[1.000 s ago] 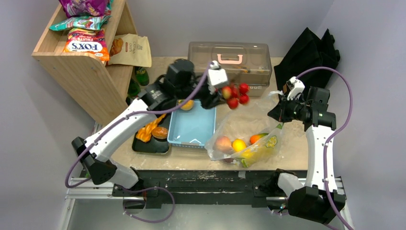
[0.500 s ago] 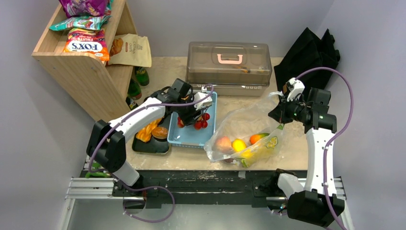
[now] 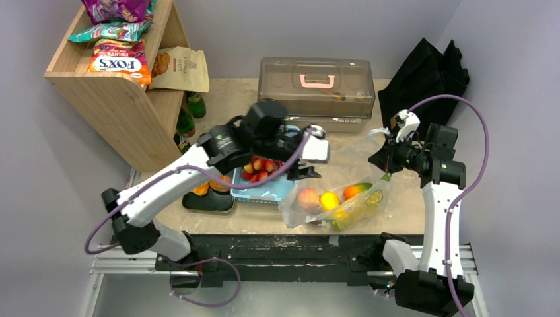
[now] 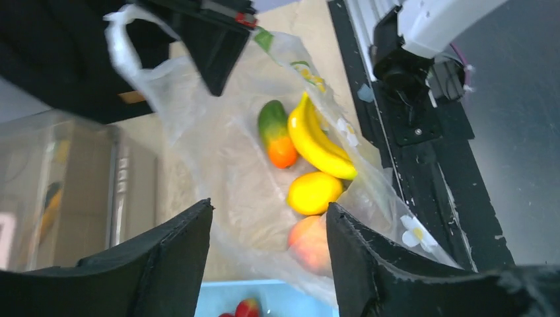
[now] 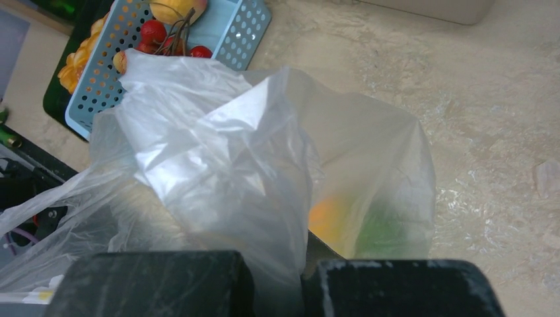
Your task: Untie the knot of the grocery bags and take out the mixed food
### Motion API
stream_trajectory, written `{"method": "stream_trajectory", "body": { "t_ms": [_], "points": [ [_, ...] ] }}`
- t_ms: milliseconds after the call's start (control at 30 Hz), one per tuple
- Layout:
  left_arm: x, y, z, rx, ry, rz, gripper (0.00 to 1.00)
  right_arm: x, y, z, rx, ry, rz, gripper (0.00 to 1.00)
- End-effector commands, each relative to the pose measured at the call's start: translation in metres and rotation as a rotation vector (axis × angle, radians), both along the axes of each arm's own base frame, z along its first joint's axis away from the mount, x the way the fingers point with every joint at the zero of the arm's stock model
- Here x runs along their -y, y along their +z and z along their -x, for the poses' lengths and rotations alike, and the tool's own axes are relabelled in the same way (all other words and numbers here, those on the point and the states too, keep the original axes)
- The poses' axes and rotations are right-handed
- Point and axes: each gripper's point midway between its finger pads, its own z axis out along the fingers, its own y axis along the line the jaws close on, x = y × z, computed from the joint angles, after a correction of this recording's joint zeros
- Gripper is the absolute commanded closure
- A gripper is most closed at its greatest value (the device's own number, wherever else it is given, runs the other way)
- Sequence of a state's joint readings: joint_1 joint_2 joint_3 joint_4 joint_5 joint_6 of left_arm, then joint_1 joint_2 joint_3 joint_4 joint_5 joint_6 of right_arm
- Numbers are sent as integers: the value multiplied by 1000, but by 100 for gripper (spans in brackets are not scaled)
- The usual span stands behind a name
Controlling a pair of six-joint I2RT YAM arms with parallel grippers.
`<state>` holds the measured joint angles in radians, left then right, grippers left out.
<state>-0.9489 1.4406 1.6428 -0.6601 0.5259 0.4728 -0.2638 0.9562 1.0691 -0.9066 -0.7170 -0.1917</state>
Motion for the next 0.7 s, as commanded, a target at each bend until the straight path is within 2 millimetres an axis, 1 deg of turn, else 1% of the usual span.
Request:
{"method": "stream_trajectory", "body": {
  "t_ms": [0, 33, 100, 233, 300, 367, 400, 467, 533, 567, 667],
  "points": [
    [37, -87, 15, -42, -133, -239, 41, -7, 11, 5, 39, 42, -12, 100],
    [45, -101, 15, -40, -140, -268, 41, -7, 11, 6, 39, 50, -8, 100],
    [62, -123, 12, -25, -144, -292, 38, -8, 11, 8, 43, 60, -1, 100],
    [95, -166, 4, -3, -128, -328, 24, -10, 15, 10, 51, 71, -6, 100],
    [107, -187, 0, -23, -114, -338, 17, -9, 15, 11, 47, 67, 2, 100],
    [117, -205, -1, -42, -110, -356, 12, -8, 15, 11, 45, 66, 10, 100],
    [121, -213, 0, -59, -105, -366, 9, -7, 15, 12, 45, 63, 14, 100],
    [128, -222, 1, -92, -94, -363, 1, -7, 16, 11, 51, 59, 17, 100],
    [132, -234, -1, -123, -68, -375, 0, -6, 16, 10, 53, 47, 16, 100],
    [132, -244, -2, -138, -57, -393, 0, -6, 16, 10, 54, 44, 16, 100],
    [124, -274, -6, -146, -27, -473, 0, -4, 15, 9, 50, 32, 20, 100]
  ]
}}
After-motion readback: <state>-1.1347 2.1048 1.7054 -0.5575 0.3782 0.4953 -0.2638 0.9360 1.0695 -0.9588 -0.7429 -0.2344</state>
